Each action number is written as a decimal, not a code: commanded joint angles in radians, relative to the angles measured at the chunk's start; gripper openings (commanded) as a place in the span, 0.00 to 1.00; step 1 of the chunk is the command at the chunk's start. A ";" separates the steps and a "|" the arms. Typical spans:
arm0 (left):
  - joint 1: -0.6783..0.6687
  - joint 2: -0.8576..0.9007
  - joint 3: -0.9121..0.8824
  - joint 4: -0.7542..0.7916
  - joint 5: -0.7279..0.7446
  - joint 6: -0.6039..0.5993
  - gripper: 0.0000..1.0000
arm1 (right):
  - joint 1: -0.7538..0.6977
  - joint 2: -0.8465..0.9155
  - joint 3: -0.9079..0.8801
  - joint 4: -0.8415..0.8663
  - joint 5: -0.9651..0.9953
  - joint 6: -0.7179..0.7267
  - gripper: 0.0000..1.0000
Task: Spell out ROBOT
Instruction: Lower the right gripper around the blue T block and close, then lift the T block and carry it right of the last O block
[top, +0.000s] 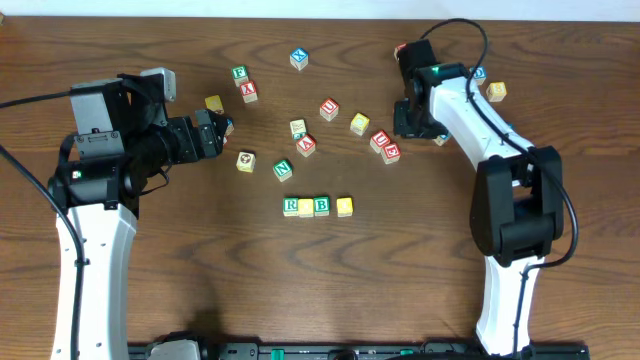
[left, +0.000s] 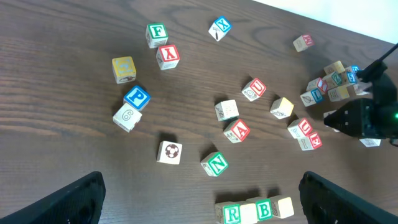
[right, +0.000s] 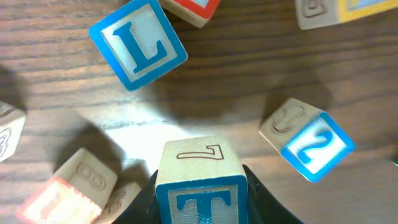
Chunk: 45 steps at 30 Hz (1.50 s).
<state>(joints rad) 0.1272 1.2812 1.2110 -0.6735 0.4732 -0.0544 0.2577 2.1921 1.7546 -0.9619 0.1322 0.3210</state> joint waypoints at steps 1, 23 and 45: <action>0.003 0.000 0.024 0.000 0.013 0.009 0.98 | 0.004 -0.086 0.029 -0.031 0.022 0.000 0.13; 0.003 0.000 0.024 0.000 0.013 0.009 0.98 | 0.151 -0.581 -0.360 0.029 0.048 0.110 0.01; 0.003 0.000 0.024 0.000 0.013 0.009 0.98 | 0.348 -0.629 -0.786 0.270 0.049 0.392 0.01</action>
<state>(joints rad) 0.1272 1.2812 1.2110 -0.6739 0.4732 -0.0544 0.5903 1.5845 1.0039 -0.7063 0.1650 0.6464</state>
